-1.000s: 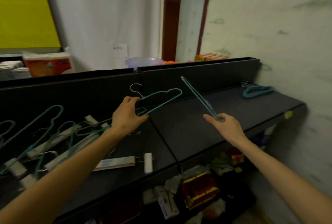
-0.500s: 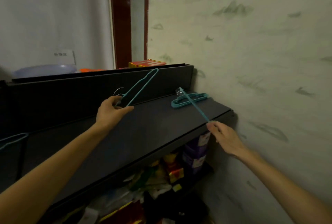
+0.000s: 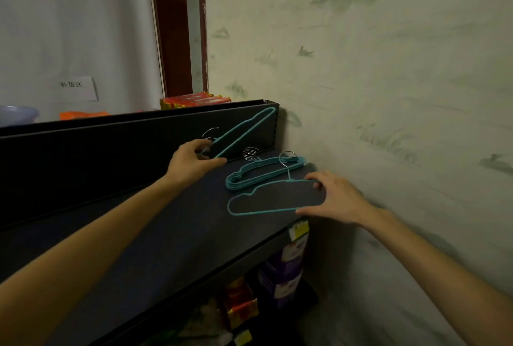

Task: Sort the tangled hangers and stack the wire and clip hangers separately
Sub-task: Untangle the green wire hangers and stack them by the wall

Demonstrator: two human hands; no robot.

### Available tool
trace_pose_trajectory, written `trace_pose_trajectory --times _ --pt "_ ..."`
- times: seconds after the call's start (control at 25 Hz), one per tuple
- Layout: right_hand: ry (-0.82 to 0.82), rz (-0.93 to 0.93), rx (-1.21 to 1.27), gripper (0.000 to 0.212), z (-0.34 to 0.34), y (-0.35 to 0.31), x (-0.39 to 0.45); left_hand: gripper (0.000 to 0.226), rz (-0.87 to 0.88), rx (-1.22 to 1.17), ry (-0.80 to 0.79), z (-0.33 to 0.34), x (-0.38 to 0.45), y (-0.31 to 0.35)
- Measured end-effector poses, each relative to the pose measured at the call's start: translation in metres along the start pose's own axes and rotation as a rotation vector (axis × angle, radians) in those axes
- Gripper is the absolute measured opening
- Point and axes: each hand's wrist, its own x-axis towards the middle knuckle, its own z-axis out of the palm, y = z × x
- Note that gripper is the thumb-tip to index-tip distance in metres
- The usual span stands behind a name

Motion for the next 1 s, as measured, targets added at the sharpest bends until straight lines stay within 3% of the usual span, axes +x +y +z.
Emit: trace_pose_trajectory --times 0.2,0.52,0.72,1.0 --pt "0.009 -0.150 0.111 0.106 -0.002 0.041 0.096 0.071 0.012 0.055 -0.016 0.040 0.064 -0.004" --pt "-0.197 -0.360 0.073 0.094 0.020 0.064 0.226 0.067 -0.023 0.100 -0.124 0.070 0.078 -0.022" --pt "-0.362 -0.410 0.195 0.096 0.051 0.080 0.260 0.074 -0.074 0.110 -0.047 0.083 0.065 -0.023" --pt "-0.358 -0.455 0.302 0.106 0.067 0.099 0.266 0.079 -0.062 0.268 -0.001 0.107 0.062 -0.023"
